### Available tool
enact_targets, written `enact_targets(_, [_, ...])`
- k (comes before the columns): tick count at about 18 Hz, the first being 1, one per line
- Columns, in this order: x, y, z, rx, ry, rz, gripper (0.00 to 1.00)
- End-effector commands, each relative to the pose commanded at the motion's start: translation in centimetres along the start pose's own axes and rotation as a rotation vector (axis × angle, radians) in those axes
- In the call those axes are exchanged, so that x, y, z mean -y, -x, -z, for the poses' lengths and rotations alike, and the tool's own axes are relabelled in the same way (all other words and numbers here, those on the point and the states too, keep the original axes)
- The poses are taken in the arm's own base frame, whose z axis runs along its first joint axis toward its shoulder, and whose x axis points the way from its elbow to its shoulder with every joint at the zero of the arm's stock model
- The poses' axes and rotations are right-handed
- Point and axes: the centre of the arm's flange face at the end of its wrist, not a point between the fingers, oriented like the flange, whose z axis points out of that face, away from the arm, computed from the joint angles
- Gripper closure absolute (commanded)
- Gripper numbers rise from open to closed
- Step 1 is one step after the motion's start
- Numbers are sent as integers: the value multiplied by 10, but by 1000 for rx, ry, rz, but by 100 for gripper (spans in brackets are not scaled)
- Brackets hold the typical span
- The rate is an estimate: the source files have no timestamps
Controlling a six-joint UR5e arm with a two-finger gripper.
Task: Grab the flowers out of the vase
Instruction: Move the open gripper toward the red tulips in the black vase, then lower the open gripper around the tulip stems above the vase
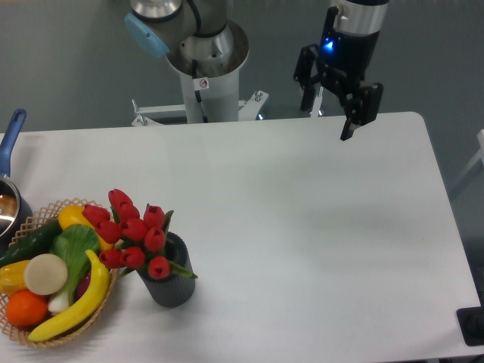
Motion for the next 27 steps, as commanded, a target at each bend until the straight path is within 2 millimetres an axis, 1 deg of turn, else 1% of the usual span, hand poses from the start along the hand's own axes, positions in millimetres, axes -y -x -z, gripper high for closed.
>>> enact_targets(5, [13, 5, 1, 46, -75, 159, 0])
enact_targets(8, [27, 9, -4, 63, -130, 231, 0])
enact_targets(9, [27, 10, -11, 60, -156, 259, 0])
enact_targets(12, [28, 3, -28, 90, -248, 254, 0])
enact_targets(14, [29, 0, -36, 91, -258, 274, 0])
enact_targets(16, [40, 1, -40, 75, -266, 307, 0])
enact_targets(18, [58, 6, -48, 49, -283, 304, 0])
enact_targets(19, [63, 7, -51, 40, -293, 307, 0])
enact_targets(22, [70, 7, -61, 28, -298, 302, 0])
enact_targets(27, [87, -7, -78, 14, -303, 254, 0])
